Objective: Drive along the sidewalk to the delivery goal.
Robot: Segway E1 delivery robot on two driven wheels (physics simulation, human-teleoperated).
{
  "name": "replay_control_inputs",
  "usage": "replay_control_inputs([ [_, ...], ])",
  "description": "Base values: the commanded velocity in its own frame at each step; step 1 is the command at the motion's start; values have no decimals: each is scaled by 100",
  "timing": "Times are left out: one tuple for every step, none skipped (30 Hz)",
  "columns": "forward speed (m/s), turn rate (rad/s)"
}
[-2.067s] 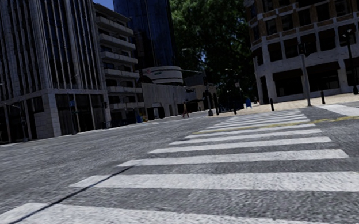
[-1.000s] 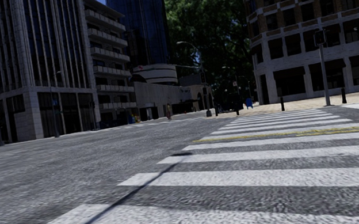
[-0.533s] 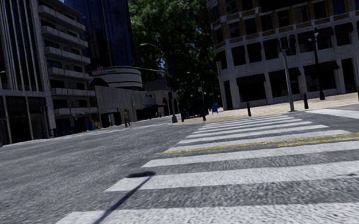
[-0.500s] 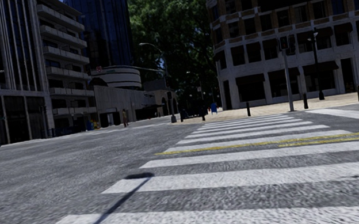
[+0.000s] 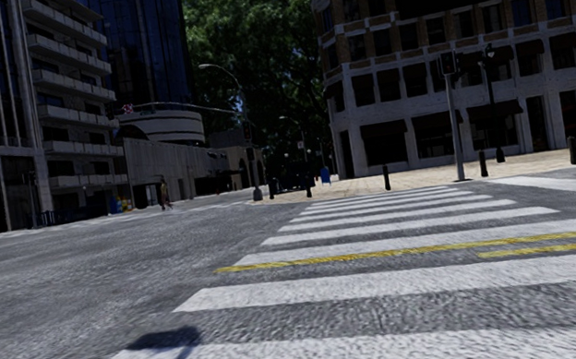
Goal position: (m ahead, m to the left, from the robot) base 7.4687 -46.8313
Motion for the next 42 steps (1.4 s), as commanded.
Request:
replay_control_inputs([
  [200,-38],
  [200,-4],
  [200,-1],
  [200,0],
  [200,0],
  [200,0],
  [200,0],
  [200,0],
  [200,0],
  [200,0],
  [200,0],
  [200,0],
  [200,0],
  [200,0],
  [200,0],
  [200,0],
  [200,0],
  [200,0],
  [200,0],
  [200,0],
  [200,0],
  [200,0],
  [200,0],
  [200,0],
  [200,0],
  [200,0],
  [200,0],
  [200,0],
  [200,0],
  [200,0],
  [200,0],
  [200,0],
  [200,0],
  [200,0],
  [200,0],
  [200,0],
  [200,0],
  [200,0],
  [200,-1],
  [200,-46],
  [200,-72],
  [200,-86],
])
